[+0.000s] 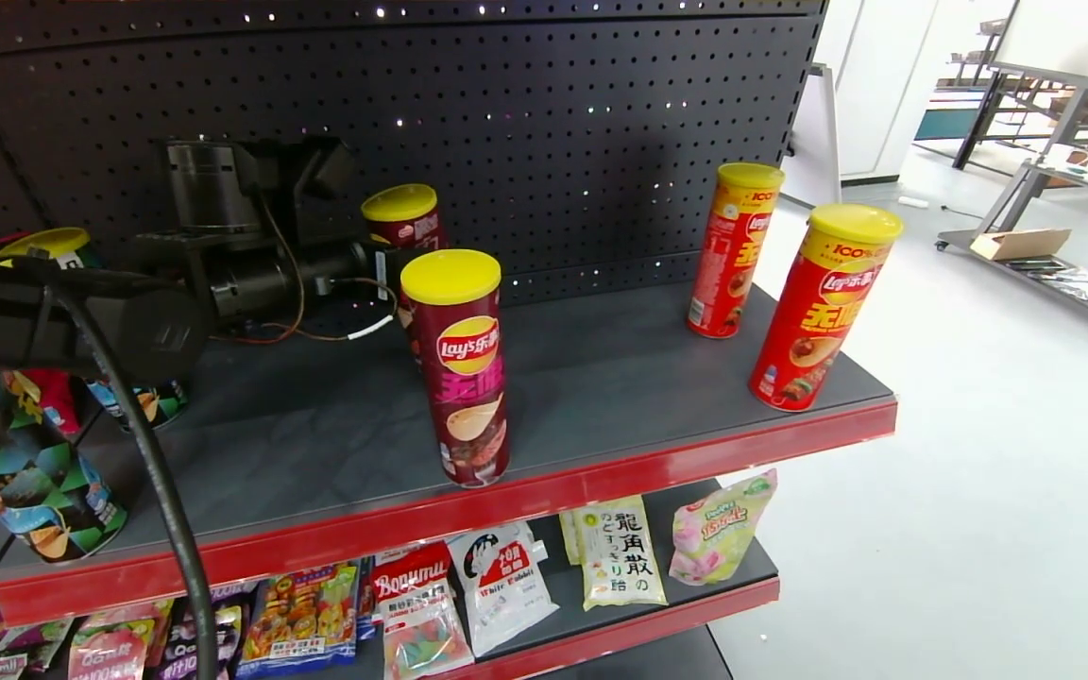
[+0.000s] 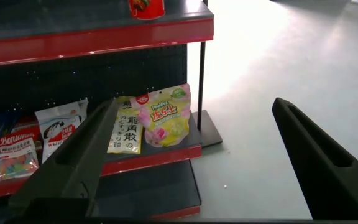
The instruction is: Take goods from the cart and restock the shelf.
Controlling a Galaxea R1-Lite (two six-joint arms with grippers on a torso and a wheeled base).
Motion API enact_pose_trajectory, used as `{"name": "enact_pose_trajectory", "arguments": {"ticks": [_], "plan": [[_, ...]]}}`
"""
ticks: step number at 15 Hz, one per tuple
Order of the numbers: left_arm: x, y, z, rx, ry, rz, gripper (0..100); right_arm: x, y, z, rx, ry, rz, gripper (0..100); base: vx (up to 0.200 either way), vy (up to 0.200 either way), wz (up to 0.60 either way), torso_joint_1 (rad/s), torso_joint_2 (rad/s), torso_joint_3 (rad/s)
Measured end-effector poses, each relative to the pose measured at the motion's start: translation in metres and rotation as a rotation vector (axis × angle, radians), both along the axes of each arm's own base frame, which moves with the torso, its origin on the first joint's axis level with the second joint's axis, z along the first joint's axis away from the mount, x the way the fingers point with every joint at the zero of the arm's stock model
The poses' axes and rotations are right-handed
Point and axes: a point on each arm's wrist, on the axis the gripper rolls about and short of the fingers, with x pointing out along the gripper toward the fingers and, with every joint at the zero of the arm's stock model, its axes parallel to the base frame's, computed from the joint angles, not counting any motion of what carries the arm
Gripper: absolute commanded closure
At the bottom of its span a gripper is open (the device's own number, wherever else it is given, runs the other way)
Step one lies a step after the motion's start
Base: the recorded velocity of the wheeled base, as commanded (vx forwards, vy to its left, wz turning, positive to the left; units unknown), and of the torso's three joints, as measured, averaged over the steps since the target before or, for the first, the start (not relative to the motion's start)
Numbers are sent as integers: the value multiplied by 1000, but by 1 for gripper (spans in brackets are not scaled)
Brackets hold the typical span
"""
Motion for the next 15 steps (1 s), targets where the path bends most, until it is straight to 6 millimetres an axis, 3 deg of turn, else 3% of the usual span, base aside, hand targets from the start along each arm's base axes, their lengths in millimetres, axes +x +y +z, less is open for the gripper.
{"name": "enact_pose_trajectory", "arguments": {"ticks": [7,15], "plan": [[10,-16,0,4,-20,3,100,0,0,0,0,0,0,0,0,0,0,0,0,0],[12,-20,-3,18,-18,95,100,0,0,0,0,0,0,0,0,0,0,0,0,0]]}}
